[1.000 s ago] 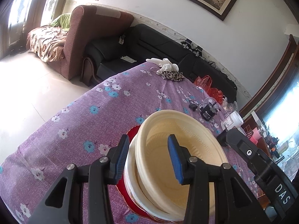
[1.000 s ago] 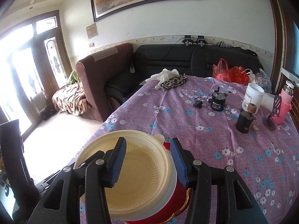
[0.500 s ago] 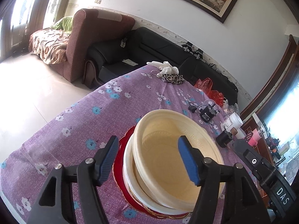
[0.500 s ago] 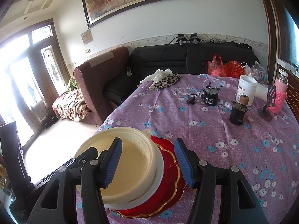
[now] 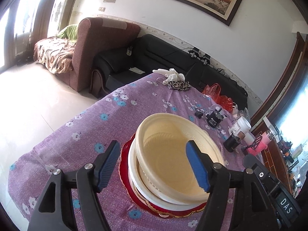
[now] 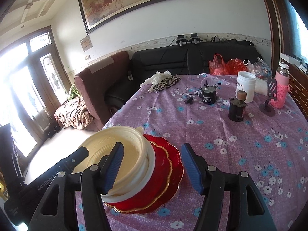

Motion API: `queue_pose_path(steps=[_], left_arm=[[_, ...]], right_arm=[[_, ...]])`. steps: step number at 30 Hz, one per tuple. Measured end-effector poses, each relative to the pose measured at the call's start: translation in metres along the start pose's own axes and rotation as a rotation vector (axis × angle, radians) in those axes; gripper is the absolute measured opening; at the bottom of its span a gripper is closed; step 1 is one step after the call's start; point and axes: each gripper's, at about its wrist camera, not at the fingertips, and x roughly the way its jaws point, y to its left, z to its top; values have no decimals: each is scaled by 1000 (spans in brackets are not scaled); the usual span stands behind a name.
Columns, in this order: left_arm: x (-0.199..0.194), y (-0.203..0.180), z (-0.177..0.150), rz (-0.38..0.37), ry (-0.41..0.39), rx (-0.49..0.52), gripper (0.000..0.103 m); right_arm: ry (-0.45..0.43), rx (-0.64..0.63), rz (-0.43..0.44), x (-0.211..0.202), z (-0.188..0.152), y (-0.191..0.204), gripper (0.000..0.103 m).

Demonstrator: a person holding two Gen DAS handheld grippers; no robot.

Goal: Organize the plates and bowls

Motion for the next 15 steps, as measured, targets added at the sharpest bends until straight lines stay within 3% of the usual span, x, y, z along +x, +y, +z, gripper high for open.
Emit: queue_pose_path(steps=[6,12,15], left_arm=[[-26,-14,-7,103,-113,46,84],[-74,-27,-16,207,-334,60,101],[-100,-32,-23,232,-456,53,103]], right_arm=[[0,16,-9,-9,-11,-14,69],[3,18,-12,-19,-27,-23,72],[-2,6,-16,-26,-36,-24,72]])
